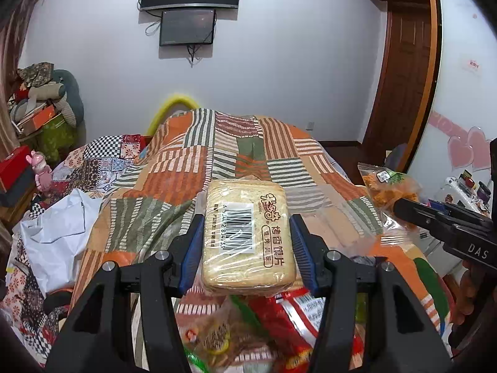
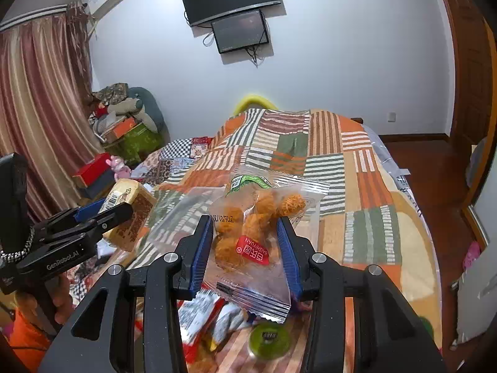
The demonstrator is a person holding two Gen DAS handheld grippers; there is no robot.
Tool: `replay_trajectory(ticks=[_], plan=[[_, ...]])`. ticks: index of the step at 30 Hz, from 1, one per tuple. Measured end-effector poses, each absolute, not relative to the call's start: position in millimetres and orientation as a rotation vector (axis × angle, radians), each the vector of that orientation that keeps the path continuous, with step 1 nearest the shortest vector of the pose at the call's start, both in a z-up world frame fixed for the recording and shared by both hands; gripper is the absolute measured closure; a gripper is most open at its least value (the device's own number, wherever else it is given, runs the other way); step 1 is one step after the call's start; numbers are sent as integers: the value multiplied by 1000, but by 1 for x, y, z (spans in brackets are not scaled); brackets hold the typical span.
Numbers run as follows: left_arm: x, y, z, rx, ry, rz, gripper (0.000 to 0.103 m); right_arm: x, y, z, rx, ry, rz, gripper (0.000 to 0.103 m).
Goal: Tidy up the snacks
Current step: 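Carry the bread pack and chicken-bite bag into the clear box and release, then grasp the cracker roll with the left tool while the right tool grasps the long biscuit pack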
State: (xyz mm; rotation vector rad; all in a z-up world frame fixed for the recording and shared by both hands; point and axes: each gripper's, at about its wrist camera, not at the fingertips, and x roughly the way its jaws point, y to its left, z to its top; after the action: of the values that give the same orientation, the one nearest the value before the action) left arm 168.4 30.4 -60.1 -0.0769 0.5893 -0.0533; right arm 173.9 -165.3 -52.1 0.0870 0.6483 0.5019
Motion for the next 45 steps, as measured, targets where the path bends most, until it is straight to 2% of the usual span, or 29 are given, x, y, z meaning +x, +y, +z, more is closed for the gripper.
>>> replay_trajectory(ticks=[16, 29, 45], plan=[[249, 36, -98, -92, 726, -84, 49, 239, -155, -83, 45, 791, 499, 64], [274, 35, -126, -95, 845, -121, 49, 257, -138, -104, -32, 911, 536, 63], [231, 45, -89, -33, 765, -83, 47, 232, -154, -76, -24, 844, 519, 57]])
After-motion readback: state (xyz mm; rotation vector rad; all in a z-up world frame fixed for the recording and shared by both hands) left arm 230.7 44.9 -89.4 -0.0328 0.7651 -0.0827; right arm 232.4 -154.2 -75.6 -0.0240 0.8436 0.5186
